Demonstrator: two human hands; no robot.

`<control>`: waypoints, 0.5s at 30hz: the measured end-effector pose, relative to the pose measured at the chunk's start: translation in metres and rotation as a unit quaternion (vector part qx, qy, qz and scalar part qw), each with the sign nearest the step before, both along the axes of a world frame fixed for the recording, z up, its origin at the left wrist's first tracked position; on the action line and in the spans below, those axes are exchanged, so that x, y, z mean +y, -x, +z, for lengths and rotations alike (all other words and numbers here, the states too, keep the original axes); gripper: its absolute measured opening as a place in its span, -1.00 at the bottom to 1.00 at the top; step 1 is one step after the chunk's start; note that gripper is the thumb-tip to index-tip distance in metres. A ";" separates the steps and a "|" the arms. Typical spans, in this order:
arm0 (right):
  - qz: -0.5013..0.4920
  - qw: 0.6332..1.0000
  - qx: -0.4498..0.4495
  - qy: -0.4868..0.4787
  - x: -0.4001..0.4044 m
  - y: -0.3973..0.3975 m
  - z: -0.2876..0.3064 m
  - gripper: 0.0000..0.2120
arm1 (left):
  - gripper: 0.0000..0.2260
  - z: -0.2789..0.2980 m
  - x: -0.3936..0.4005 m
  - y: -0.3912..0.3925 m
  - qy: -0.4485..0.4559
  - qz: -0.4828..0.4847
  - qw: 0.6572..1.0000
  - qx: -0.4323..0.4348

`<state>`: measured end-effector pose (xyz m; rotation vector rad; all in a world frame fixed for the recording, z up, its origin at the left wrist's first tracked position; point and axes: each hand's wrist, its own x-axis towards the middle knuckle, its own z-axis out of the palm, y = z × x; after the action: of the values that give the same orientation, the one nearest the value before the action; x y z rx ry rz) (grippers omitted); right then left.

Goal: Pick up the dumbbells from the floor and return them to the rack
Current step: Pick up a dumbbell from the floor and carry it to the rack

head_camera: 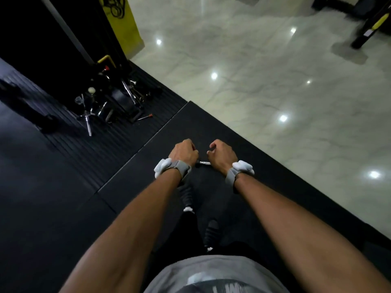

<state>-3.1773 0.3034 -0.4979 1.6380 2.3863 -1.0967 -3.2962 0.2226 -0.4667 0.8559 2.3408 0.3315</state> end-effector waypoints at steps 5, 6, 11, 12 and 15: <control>0.038 0.998 -0.055 -0.008 0.050 0.044 -0.031 -0.77 | -0.86 -0.036 0.064 0.044 0.024 -0.066 0.997 0.011; 0.054 0.996 -0.064 -0.016 0.052 0.045 -0.032 -0.77 | -0.86 -0.039 0.068 0.045 0.020 -0.086 0.996 0.023; 0.101 0.986 -0.132 -0.009 0.112 0.080 -0.105 -0.77 | -0.85 -0.122 0.131 0.081 0.076 -0.183 0.979 0.043; 0.109 0.984 -0.138 -0.008 0.121 0.084 -0.121 -0.77 | -0.84 -0.139 0.140 0.085 0.084 -0.200 0.975 0.049; 0.140 0.977 -0.159 0.001 0.139 0.090 -0.170 -0.75 | -0.79 -0.189 0.159 0.095 0.118 -0.242 0.962 0.050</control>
<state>-3.2676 0.4424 -0.6681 1.3035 2.3069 -0.7274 -3.3910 0.3820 -0.6559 1.3027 2.1107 -0.1968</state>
